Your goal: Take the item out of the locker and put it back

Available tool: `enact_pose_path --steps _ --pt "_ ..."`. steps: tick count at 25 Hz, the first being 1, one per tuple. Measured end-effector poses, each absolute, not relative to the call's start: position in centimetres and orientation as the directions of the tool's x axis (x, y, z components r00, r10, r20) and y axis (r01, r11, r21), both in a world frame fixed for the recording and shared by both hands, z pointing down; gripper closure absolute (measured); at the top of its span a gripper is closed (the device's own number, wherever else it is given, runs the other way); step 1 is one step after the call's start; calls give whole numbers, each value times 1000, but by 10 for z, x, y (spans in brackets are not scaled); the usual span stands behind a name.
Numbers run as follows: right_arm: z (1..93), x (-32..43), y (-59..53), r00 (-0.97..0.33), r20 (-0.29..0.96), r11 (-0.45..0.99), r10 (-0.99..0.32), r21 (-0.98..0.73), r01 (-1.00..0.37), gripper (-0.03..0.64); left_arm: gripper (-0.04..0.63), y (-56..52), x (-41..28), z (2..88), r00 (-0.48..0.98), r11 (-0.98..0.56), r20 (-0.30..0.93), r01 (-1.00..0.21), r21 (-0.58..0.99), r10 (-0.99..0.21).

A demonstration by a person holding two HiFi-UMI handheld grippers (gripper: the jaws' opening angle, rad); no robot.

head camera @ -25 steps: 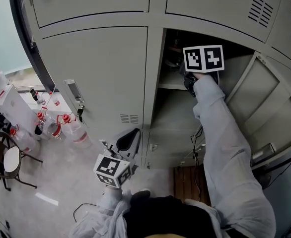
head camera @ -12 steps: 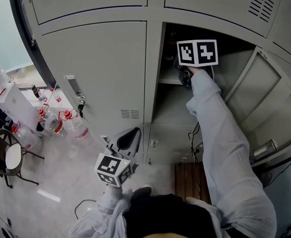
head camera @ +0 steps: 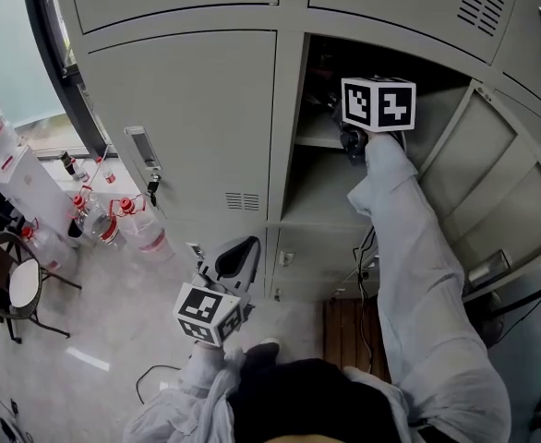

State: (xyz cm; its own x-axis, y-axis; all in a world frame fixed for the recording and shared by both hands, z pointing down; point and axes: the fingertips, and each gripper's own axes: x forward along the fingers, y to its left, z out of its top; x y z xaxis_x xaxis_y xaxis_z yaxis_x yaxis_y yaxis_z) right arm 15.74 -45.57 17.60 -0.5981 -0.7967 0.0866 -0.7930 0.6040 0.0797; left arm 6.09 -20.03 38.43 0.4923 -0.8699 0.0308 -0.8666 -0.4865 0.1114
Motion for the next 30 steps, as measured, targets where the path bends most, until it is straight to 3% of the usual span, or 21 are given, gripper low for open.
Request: enact_pose_path --steps 18,30 --pt "184 228 -227 -693 -163 707 -702 -44 -706 195 581 -108 124 385 492 -482 62 -867 127 -868" --pt "278 297 -100 -648 -142 662 -748 -108 -741 222 581 -43 149 401 521 -508 73 -849 142 -850"
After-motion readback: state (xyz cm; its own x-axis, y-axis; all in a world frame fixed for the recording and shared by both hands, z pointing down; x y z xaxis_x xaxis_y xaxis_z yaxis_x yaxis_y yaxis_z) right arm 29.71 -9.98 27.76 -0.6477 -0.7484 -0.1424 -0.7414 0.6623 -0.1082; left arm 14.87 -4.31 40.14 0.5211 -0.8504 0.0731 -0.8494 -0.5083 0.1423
